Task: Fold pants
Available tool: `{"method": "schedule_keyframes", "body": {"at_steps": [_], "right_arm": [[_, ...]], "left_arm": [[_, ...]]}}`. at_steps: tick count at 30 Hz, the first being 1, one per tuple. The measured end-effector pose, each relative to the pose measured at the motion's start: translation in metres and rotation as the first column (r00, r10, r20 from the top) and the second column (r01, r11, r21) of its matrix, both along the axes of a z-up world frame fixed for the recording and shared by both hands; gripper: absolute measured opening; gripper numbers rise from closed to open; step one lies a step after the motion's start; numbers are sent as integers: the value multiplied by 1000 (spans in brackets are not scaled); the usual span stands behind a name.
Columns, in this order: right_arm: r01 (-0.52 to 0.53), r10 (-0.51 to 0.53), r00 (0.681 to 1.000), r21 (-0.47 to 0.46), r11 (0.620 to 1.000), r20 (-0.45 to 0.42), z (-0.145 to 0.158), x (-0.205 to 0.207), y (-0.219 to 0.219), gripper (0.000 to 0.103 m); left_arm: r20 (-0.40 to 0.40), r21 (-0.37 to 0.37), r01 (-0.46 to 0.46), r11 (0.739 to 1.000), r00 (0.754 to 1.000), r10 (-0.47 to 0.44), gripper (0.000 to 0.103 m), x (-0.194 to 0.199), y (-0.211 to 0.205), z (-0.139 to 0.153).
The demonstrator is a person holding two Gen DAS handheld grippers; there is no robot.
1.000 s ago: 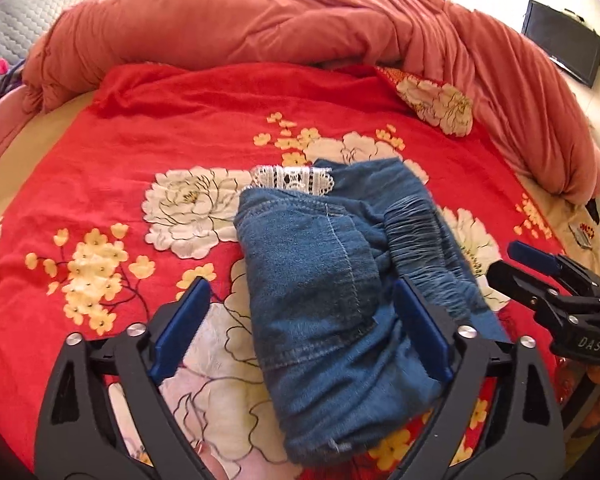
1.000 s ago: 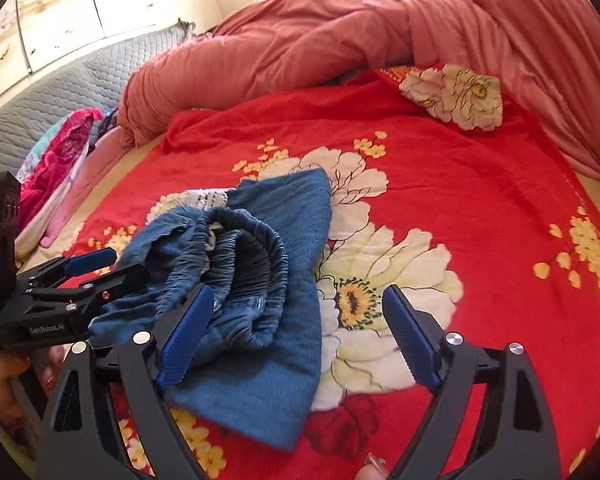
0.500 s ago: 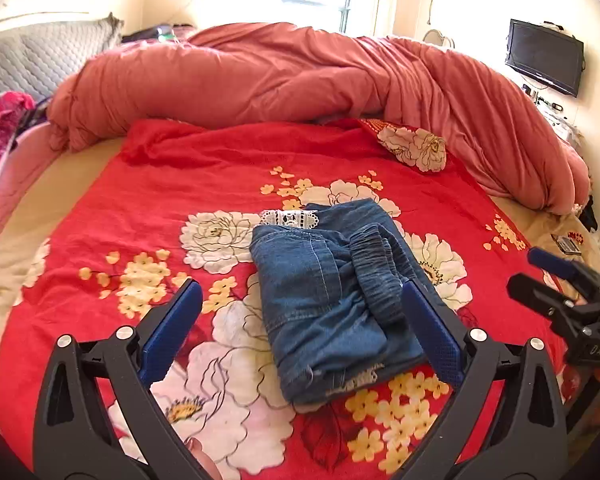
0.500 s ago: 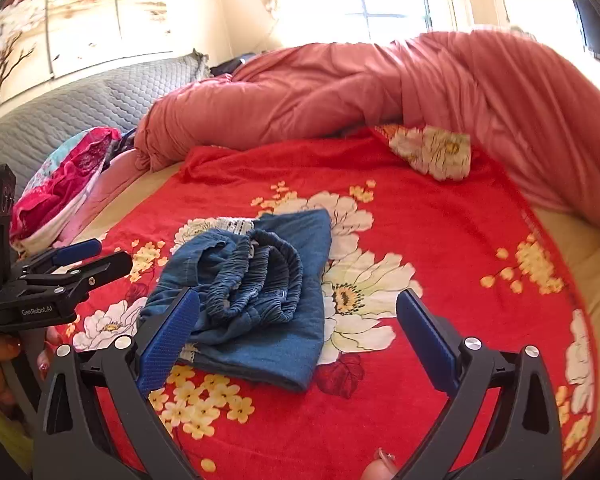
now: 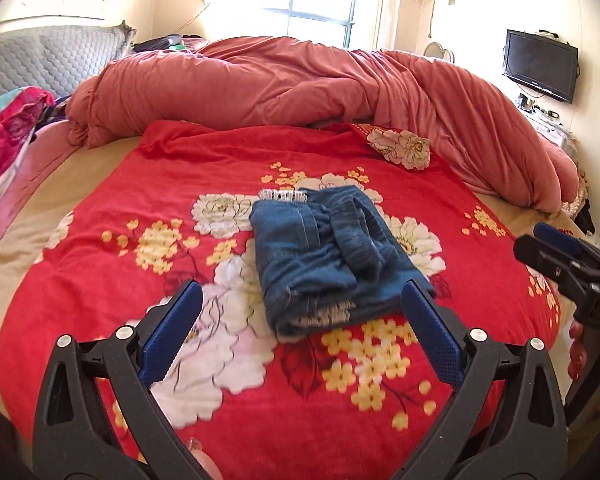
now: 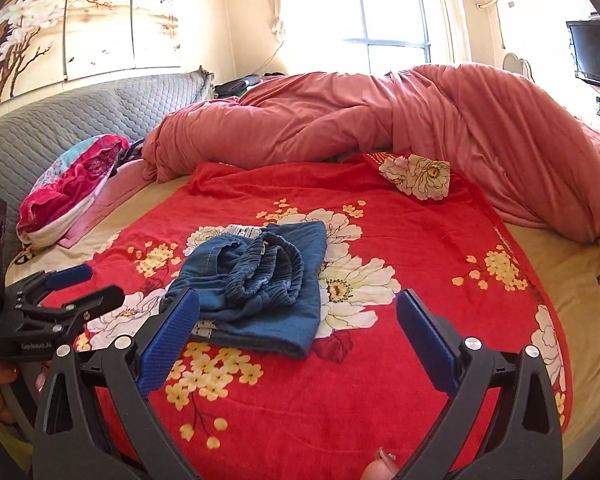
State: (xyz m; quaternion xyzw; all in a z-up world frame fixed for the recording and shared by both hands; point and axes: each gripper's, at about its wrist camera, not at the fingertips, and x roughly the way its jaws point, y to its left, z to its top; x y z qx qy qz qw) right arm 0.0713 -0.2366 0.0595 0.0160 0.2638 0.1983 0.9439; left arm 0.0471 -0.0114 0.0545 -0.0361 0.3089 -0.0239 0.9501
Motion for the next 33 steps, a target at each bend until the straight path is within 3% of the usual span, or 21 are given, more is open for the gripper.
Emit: {"method": "schedule_keyframes", "body": {"at_steps": [15, 33], "right_arm": [[-10, 10, 1000, -17, 1000, -21, -14, -34, -2, 98], [-43, 39, 995, -43, 998, -94, -41, -50, 9, 98]], "left_arm": [[-85, -16, -36, 999, 996, 34, 94, -40, -1, -29], [-140, -17, -56, 998, 989, 53, 94, -45, 4, -48]]}}
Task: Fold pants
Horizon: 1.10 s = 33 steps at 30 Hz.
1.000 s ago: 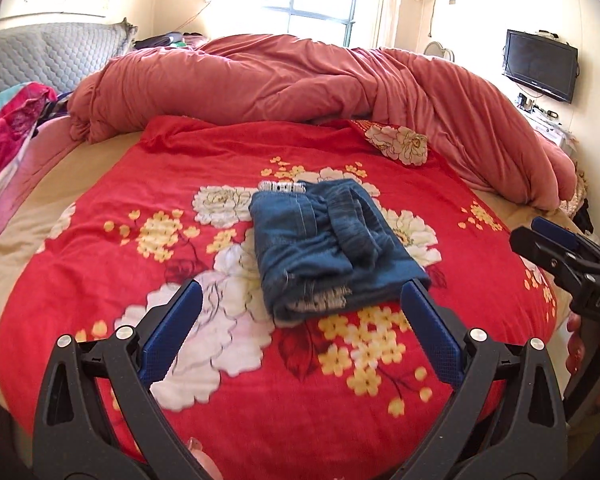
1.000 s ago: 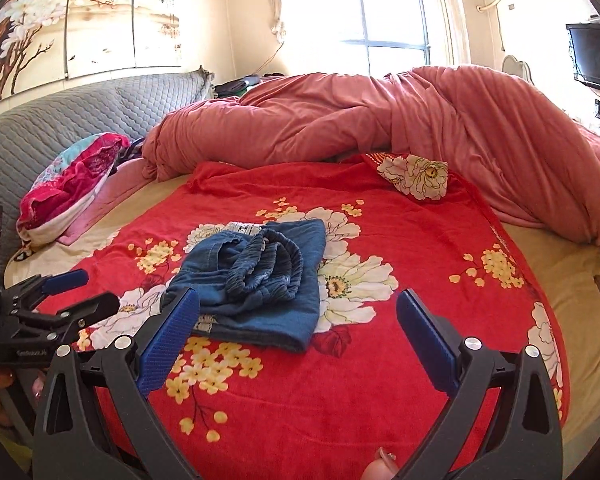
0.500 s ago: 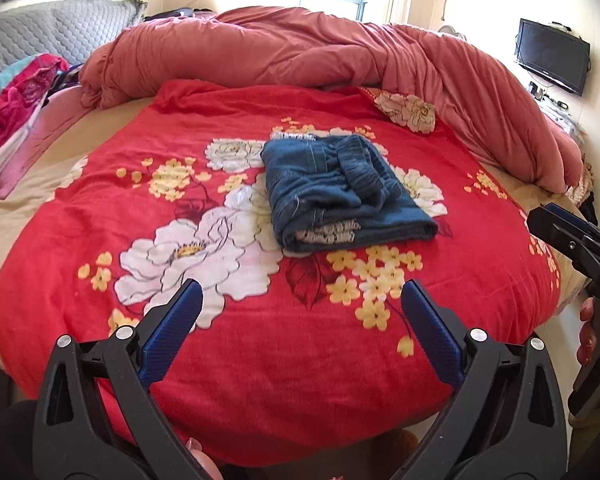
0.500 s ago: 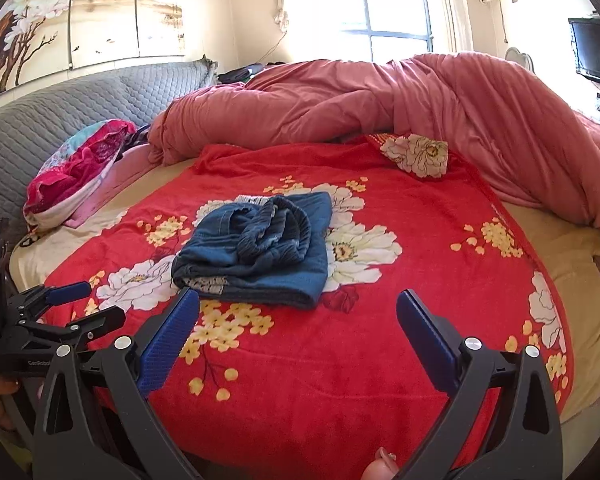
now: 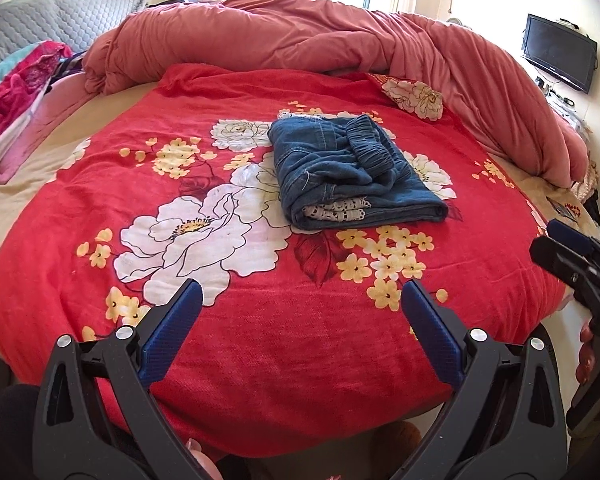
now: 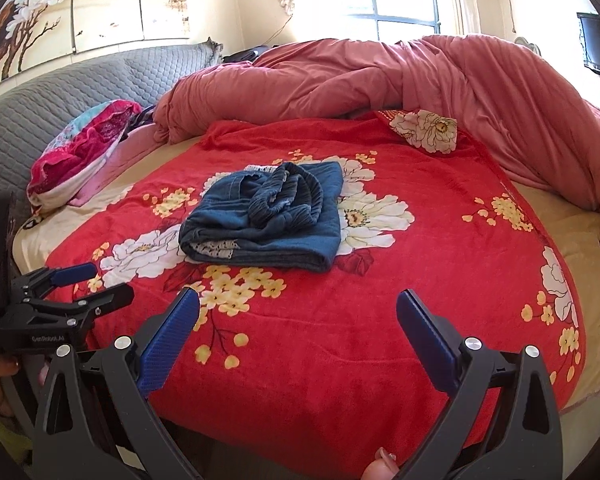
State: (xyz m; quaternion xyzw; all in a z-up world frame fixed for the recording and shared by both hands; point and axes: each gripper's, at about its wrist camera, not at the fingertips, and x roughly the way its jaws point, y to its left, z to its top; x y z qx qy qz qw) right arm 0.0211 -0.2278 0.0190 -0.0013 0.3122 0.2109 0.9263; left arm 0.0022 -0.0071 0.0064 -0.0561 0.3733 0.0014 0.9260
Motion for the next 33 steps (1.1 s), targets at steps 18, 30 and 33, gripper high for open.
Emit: {"method": "schedule_keyframes", "body": {"at_steps": [18, 30, 33], "right_arm": [[13, -14, 998, -23, 1000, -55, -26, 6, 1, 98], [18, -19, 997, -23, 1000, -75, -35, 13, 5, 98], [16, -18, 997, -22, 1000, -75, -35, 13, 5, 98]], "left_arm": [[-58, 0, 3, 1000, 998, -3, 94, 10, -1, -19], [-66, -9, 5, 1000, 998, -5, 94, 14, 1, -24], [-66, -9, 4, 1000, 998, -5, 94, 14, 1, -23]]}}
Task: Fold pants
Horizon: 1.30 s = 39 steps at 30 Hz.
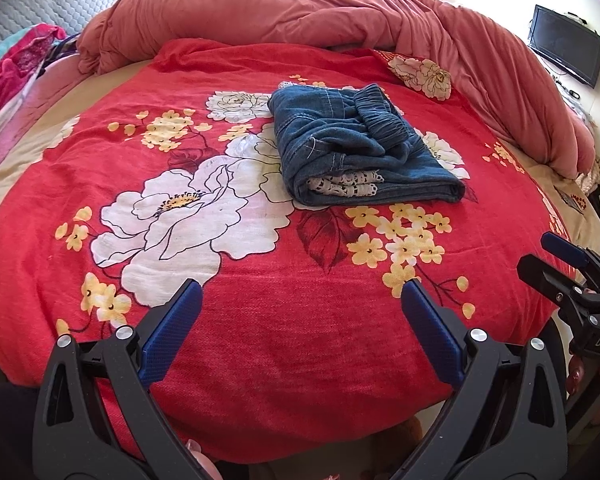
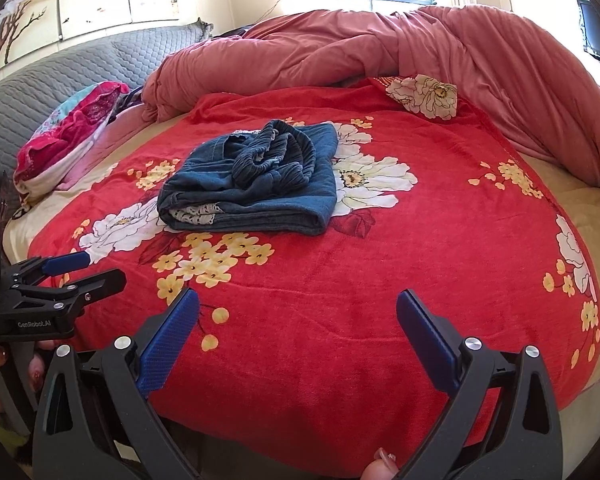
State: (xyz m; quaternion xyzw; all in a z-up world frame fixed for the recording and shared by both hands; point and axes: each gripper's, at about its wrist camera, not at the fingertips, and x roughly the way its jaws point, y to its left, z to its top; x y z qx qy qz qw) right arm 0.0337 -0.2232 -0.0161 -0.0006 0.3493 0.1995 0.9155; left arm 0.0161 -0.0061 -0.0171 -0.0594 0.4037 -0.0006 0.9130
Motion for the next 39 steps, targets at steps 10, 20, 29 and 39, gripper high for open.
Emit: {"method": "schedule_keyframes", "body": {"at_steps": [10, 20, 29, 39], "right_arm": [[7, -7, 1000, 1, 1000, 3, 1, 0, -2, 98], [9, -9, 1000, 4, 1000, 6, 3, 1, -5, 98], [10, -10, 1000, 3, 1000, 5, 3, 1, -6, 98], [17, -17, 1000, 1, 1000, 3, 4, 2, -9, 98]], "left_arm": [[6, -2, -4, 1000, 1000, 4, 94, 0, 0, 0], [9, 0, -5, 1000, 1000, 5, 94, 0, -1, 2], [13, 4, -5, 1000, 1000, 5, 94, 0, -1, 3], [28, 18, -6, 1000, 1000, 6, 94, -2, -3, 8]]}}
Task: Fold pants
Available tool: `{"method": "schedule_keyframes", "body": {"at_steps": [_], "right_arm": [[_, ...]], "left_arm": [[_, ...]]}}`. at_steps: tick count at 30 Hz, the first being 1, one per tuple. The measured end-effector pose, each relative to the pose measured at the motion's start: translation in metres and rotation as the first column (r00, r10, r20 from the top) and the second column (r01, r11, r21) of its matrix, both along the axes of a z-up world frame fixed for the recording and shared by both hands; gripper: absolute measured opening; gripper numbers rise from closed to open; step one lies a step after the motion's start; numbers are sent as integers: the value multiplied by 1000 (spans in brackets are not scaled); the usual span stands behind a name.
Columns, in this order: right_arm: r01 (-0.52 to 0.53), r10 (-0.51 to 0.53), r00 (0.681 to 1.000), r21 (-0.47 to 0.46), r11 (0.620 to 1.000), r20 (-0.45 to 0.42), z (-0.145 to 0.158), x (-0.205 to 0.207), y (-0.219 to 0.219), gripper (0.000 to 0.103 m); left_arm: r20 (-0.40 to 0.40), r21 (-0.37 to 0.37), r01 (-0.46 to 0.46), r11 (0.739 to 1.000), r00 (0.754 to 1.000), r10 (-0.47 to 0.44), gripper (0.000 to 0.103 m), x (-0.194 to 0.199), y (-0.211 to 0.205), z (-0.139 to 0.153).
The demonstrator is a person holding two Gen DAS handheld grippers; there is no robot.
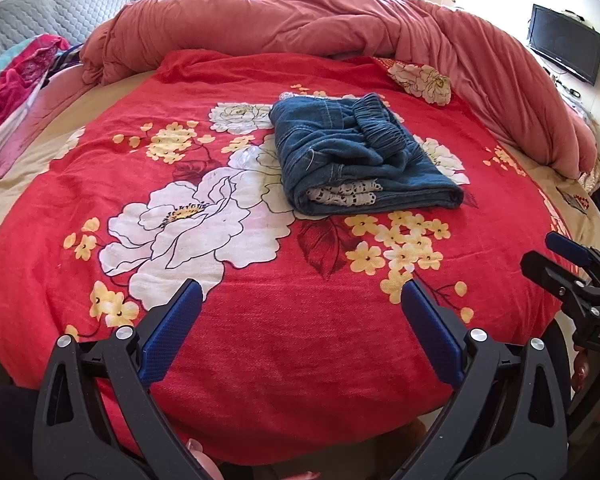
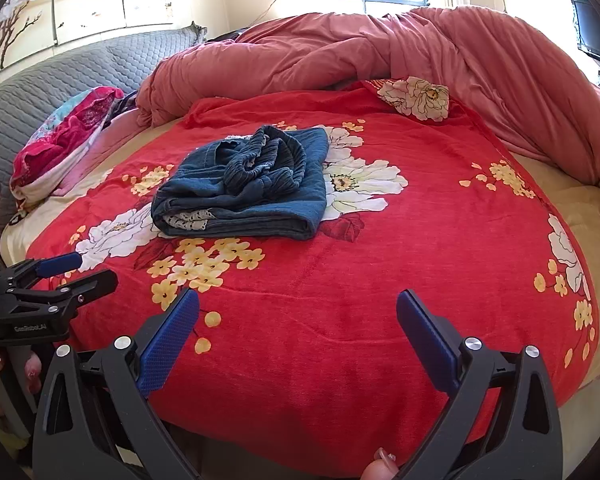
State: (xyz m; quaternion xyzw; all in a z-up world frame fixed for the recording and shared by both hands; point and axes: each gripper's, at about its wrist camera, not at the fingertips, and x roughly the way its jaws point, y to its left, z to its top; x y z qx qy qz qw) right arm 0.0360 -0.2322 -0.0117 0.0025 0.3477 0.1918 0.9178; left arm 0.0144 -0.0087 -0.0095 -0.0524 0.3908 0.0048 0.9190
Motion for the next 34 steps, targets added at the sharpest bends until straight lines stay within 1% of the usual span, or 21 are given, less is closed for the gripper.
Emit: {"method": "schedule_keyframes", "body": {"at_steps": [5, 12, 14, 19, 21, 23, 26, 28, 29, 30, 32, 33, 34], "right_arm": [[4, -4, 1000, 0, 1000, -3, 0, 1, -2, 98], [14, -14, 1000, 2, 1000, -7, -2, 2, -3, 98], [15, -15, 1000, 9, 1000, -13, -4, 4, -4, 98], [30, -29, 999, 15, 999, -36, -10, 14, -9, 98], [50, -50, 997, 13, 999, -50, -13, 23, -17, 98], [83, -82, 995, 12, 997, -62, -14, 34, -29, 98], [158, -158, 986, 4, 987, -62, -11, 56, -56, 98], [254, -255, 965, -19, 967, -59, -7, 82, -88, 98], [283, -284, 956, -31, 959, -68, -6, 95, -102, 98], [310, -313, 947, -46, 950, -79, -7, 109, -117, 98], [396, -405, 909, -103, 912, -95, -11, 141, -154, 98], [427, -439, 892, -122, 896, -104, -14, 157, -173, 98], [464, -480, 870, -147, 874, -110, -17, 172, -190, 98]], "left_arm": [[19, -9, 3, 1000, 1000, -3, 94, -1, -1, 1], [38, -47, 36, 998, 999, -34, 94, -2, -2, 3], [38, -39, 27, 999, 999, -25, 94, -2, -3, 4], [-3, -21, -33, 999, 999, 33, 94, 4, 3, 0], [-12, -29, -52, 998, 999, 51, 94, 6, 9, 1], [-4, -39, -78, 996, 997, 78, 94, 9, 18, 6], [0, -68, -100, 993, 995, 100, 94, 25, 45, 24], [-65, -33, -120, 992, 991, 118, 94, 54, 75, 29], [-98, 0, -154, 988, 983, 153, 94, 69, 91, 29], [-117, 35, -189, 981, 975, 191, 94, 83, 108, 29], [-156, 118, -283, 952, 941, 299, 94, 118, 152, 23], [-171, 140, -305, 942, 930, 326, 94, 134, 169, 18], [-198, 126, -344, 930, 910, 364, 94, 153, 196, 9]]}}
